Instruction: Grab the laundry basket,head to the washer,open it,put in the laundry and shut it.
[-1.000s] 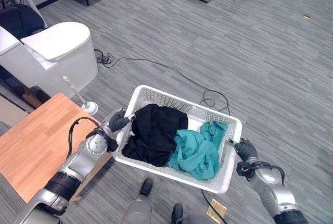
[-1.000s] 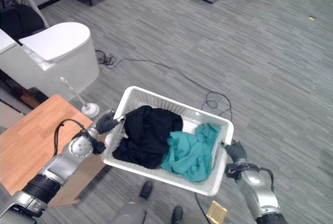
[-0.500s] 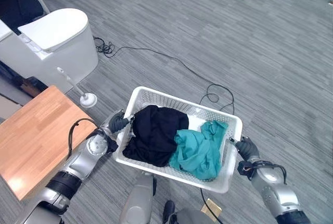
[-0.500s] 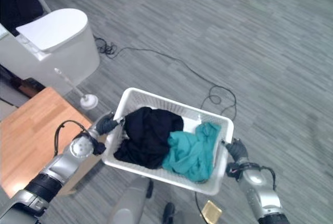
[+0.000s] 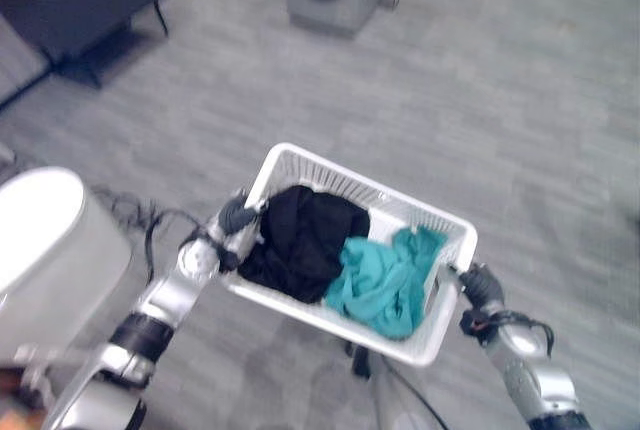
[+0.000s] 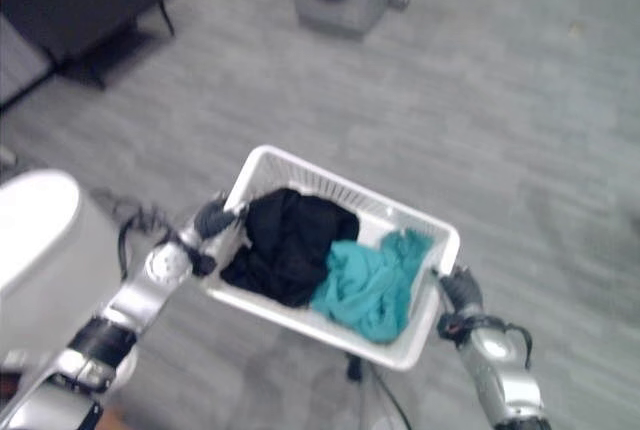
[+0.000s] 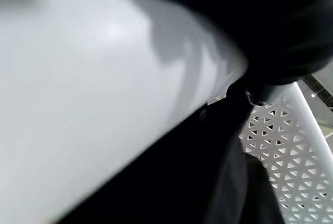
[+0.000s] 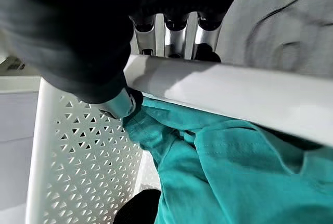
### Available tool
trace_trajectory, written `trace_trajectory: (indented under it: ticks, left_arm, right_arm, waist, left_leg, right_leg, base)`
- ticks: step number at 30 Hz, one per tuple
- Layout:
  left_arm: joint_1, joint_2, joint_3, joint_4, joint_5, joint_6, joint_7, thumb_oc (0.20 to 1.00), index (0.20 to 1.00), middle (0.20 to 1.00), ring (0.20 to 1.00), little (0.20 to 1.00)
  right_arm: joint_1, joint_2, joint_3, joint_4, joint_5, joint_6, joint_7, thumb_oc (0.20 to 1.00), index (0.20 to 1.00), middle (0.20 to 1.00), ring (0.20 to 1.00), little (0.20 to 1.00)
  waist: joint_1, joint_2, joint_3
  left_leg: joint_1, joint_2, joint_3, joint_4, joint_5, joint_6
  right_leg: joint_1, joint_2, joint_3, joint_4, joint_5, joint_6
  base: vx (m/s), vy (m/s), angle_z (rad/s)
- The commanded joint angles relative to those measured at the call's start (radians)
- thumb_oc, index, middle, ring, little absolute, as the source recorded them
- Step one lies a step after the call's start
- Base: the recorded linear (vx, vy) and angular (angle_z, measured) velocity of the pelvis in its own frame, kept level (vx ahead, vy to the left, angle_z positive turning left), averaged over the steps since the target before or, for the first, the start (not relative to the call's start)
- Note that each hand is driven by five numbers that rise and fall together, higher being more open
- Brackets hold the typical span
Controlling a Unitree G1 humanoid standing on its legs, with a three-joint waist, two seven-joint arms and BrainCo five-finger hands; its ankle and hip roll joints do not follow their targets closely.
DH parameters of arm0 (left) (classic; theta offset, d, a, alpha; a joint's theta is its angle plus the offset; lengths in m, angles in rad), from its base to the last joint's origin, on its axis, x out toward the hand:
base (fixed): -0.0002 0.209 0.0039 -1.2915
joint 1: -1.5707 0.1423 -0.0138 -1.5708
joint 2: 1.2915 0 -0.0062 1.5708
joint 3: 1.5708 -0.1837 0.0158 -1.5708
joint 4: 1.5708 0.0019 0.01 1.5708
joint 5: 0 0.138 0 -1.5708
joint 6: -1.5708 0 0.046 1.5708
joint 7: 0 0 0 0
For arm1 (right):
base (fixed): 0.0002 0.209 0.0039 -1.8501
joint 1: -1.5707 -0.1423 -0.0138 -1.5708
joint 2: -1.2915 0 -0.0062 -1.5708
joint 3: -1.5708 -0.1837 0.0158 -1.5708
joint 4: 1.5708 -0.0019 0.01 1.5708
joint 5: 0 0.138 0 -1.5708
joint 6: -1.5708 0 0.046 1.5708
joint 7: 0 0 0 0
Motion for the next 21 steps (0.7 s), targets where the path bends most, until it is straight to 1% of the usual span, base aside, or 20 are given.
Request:
trace_trajectory:
  ticks: [1,3,4,5,6,7,8,9,10,11,12,13,14,15,16,17,18,19,20,21]
  left_arm:
    - [-0.119,0.191,0.151,0.047,-0.033,-0.004,0.082,0.200,0.200,0.200,0.200,0.200]
    - [-0.141,0.190,0.128,0.056,-0.027,-0.004,0.079,0.200,0.200,0.200,0.200,0.200]
    - [-0.157,0.187,0.121,0.063,-0.028,-0.003,0.081,0.200,0.200,0.200,0.200,0.200]
    - [-0.159,0.180,0.121,0.063,-0.030,-0.008,0.083,0.200,0.200,0.200,0.200,0.200]
    - [-0.154,0.171,0.118,0.073,-0.041,-0.016,0.079,0.200,0.200,0.200,0.200,0.200]
    - [-0.166,0.171,0.095,0.079,-0.058,-0.016,0.071,0.200,0.200,0.200,0.200,0.200]
    - [-0.166,0.171,0.095,0.079,-0.058,-0.016,0.071,0.200,0.200,0.200,0.200,0.200]
    - [-0.150,0.194,0.112,0.050,-0.089,-0.016,0.069,0.200,0.200,0.200,0.200,0.200]
    - [-0.149,0.195,0.113,0.049,-0.089,-0.015,0.069,0.200,0.200,0.200,0.200,0.200]
    - [-0.153,0.197,0.112,0.041,-0.102,-0.011,0.065,0.200,0.200,0.200,0.200,0.200]
    - [-0.158,0.196,0.113,0.035,-0.110,-0.014,0.071,0.200,0.200,0.200,0.200,0.200]
    - [-0.160,0.195,0.114,0.026,-0.122,-0.016,0.073,0.200,0.200,0.200,0.200,0.200]
    - [-0.166,0.197,0.115,0.023,-0.130,-0.013,0.074,0.200,0.200,0.200,0.200,0.200]
    - [-0.178,0.195,0.110,0.025,-0.128,-0.014,0.072,0.200,0.200,0.200,0.200,0.200]
    - [-0.177,0.195,0.109,0.025,-0.129,-0.013,0.072,0.200,0.200,0.200,0.200,0.200]
    - [-0.177,0.194,0.109,0.023,-0.130,-0.012,0.065,0.200,0.200,0.200,0.200,0.200]
    - [-0.185,0.189,0.107,0.028,-0.125,-0.013,0.069,0.200,0.200,0.200,0.200,0.200]
    - [-0.189,0.188,0.106,0.029,-0.124,-0.013,0.068,0.200,0.200,0.200,0.200,0.200]
    - [-0.190,0.185,0.107,0.036,-0.116,-0.019,0.071,0.200,0.200,0.200,0.200,0.200]
    - [-0.186,0.185,0.109,0.034,-0.117,-0.015,0.067,0.200,0.200,0.200,0.200,0.200]
  right_arm:
    - [-0.057,-0.049,-0.080,-0.072,0.023,-0.070,0.082,0.200,0.200,0.200,0.200,0.200]
    - [-0.047,-0.048,-0.079,-0.078,0.023,-0.071,0.085,0.200,0.200,0.200,0.200,0.200]
    - [-0.032,-0.052,-0.081,-0.083,0.024,-0.069,0.085,0.200,0.200,0.200,0.200,0.200]
    - [-0.022,-0.065,-0.079,-0.093,0.023,-0.066,0.089,0.200,0.200,0.200,0.200,0.200]
    - [-0.017,-0.074,-0.074,-0.098,0.032,-0.062,0.099,0.200,0.200,0.200,0.200,0.200]
    - [-0.022,-0.094,-0.070,-0.094,0.048,-0.073,0.089,0.200,0.200,0.200,0.200,0.200]
    - [-0.023,-0.094,-0.070,-0.093,0.048,-0.073,0.089,0.200,0.200,0.200,0.200,0.200]
    - [-0.031,-0.101,-0.061,-0.090,0.061,-0.084,0.075,0.200,0.200,0.200,0.200,0.200]
    - [-0.032,-0.101,-0.061,-0.089,0.061,-0.084,0.074,0.200,0.200,0.200,0.200,0.200]
    - [-0.037,-0.108,-0.060,-0.090,0.065,-0.081,0.064,0.200,0.200,0.200,0.200,0.200]
    - [-0.039,-0.112,-0.059,-0.089,0.065,-0.085,0.059,0.200,0.200,0.200,0.200,0.200]
    - [-0.045,-0.115,-0.057,-0.083,0.060,-0.089,0.045,0.200,0.200,0.200,0.200,0.200]
    - [-0.047,-0.118,-0.057,-0.078,0.052,-0.082,0.039,0.200,0.200,0.200,0.200,0.200]
    - [-0.046,-0.121,-0.059,-0.077,0.051,-0.079,0.038,0.200,0.200,0.200,0.200,0.200]
    - [-0.046,-0.121,-0.059,-0.076,0.051,-0.079,0.038,0.200,0.200,0.200,0.200,0.200]
    - [-0.045,-0.121,-0.059,-0.080,0.042,-0.076,0.040,0.200,0.200,0.200,0.200,0.200]
    - [-0.040,-0.113,-0.054,-0.083,0.032,-0.081,0.045,0.200,0.200,0.200,0.200,0.200]
    - [-0.044,-0.107,-0.050,-0.084,0.027,-0.083,0.048,0.200,0.200,0.200,0.200,0.200]
    - [-0.050,-0.110,-0.038,-0.076,0.023,-0.097,0.047,0.200,0.200,0.200,0.200,0.200]
    - [-0.052,-0.105,-0.042,-0.081,0.019,-0.093,0.049,0.200,0.200,0.200,0.200,0.200]
  waist:
    - [-0.014,-0.012,0.038]
    - [-0.021,-0.014,0.025]
    - [-0.032,-0.016,0.015]
    - [-0.044,-0.007,0.005]
    - [-0.060,0.009,-0.010]
    - [-0.069,0.013,-0.004]
    - [-0.072,0.010,-0.007]
    - [-0.051,0.001,0.003]
    - [-0.053,0.004,0.002]
    - [-0.039,-0.008,0.015]
    - [-0.032,0.002,0.024]
    - [-0.016,-0.008,0.038]
    - [-0.006,-0.015,0.048]
    - [0.007,-0.030,0.057]
    - [0.008,-0.023,0.053]
    - [0.019,-0.032,0.059]
    - [0.041,-0.044,0.064]
    - [0.048,-0.042,0.062]
    - [0.071,-0.040,0.064]
    - [0.078,-0.031,0.056]
  left_leg:
    - [-0.069,0.065,0.047,-0.251,0.104,0.090]
    - [-0.044,0.071,0.039,-0.244,0.090,0.082]
    - [-0.036,0.078,0.023,-0.215,0.095,0.072]
    - [-0.029,0.095,0.023,-0.175,0.110,0.058]
    - [-0.028,0.122,0.029,-0.102,0.157,0.039]
    - [-0.123,0.207,0.051,0.186,0.329,0.008]
    - [-0.133,0.204,0.047,0.192,0.330,0.008]
    - [-0.228,0.292,0.063,0.478,0.448,0.015]
    - [-0.233,0.295,0.060,0.486,0.445,0.014]
    - [-0.291,0.299,0.052,0.598,0.448,0.027]
    - [-0.313,0.322,0.041,0.655,0.434,0.020]
    - [-0.381,0.328,0.052,0.688,0.429,0.022]
    - [-0.438,0.325,0.064,0.670,0.392,0.030]
    - [-0.495,0.298,0.091,0.595,0.365,0.050]
    - [-0.484,0.298,0.080,0.592,0.350,0.036]
    - [-0.534,0.279,0.109,0.505,0.343,0.049]
    - [-0.555,0.247,0.156,0.269,0.341,0.042]
    - [-0.559,0.238,0.172,0.139,0.336,0.041]
    - [-0.576,0.190,0.189,-0.082,0.366,0.037]
    - [-0.550,0.175,0.172,-0.196,0.393,0.035]
  right_leg:
    - [0.088,-0.063,-0.004,-0.120,0.007,0.340]
    - [0.119,-0.055,-0.002,-0.122,0.021,0.335]
    - [0.138,-0.048,0.014,-0.108,0.053,0.324]
    - [0.149,-0.038,0.027,-0.076,0.062,0.312]
    - [0.158,-0.018,0.030,-0.042,0.050,0.293]
    - [0.195,0.014,0.045,0.004,0.004,0.235]
    - [0.191,0.010,0.043,0.003,0.006,0.234]
    - [0.260,0.059,0.049,0.008,-0.053,0.157]
    - [0.258,0.063,0.047,0.009,-0.053,0.156]
    - [0.290,0.072,0.062,0.002,-0.072,0.136]
    - [0.324,0.100,0.070,-0.001,-0.102,0.129]
    - [0.355,0.104,0.075,-0.010,-0.112,0.122]
    - [0.380,0.101,0.078,-0.019,-0.125,0.124]
    - [0.397,0.088,0.072,-0.028,-0.120,0.125]
    - [0.406,0.095,0.081,-0.029,-0.134,0.132]
    - [0.420,0.086,0.077,-0.033,-0.127,0.134]
    - [0.453,0.071,0.074,-0.043,-0.138,0.157]
    - [0.467,0.071,0.070,-0.049,-0.143,0.167]
    - [0.513,0.081,0.073,-0.063,-0.162,0.183]
    - [0.521,0.082,0.077,-0.059,-0.172,0.185]
  base:
    - [0.58,-0.161,0.11]
    - [0.51,-0.175,0.17]
    - [0.61,-0.227,0.32]
    - [0.64,-0.232,0.42]
    - [0.73,-0.401,0.31]
    - [0.51,-0.336,0.05]
    - [0.63,-0.588,0.45]
    - [0.32,-0.332,0.49]
    - [0.44,-0.439,0.35]
    - [0.30,-0.218,-0.64]
    - [0.40,-0.315,-0.70]
    - [0.39,-0.254,-0.67]
    - [0.28,-0.165,-0.17]
    - [0.25,-0.061,-0.12]
    - [0.19,-0.014,-0.24]
    - [0.34,0.021,-0.51]
    - [0.41,0.032,-0.42]
    - [0.59,0.075,-0.40]
    - [0.48,0.095,-0.21]
    - [0.49,0.100,-0.17]
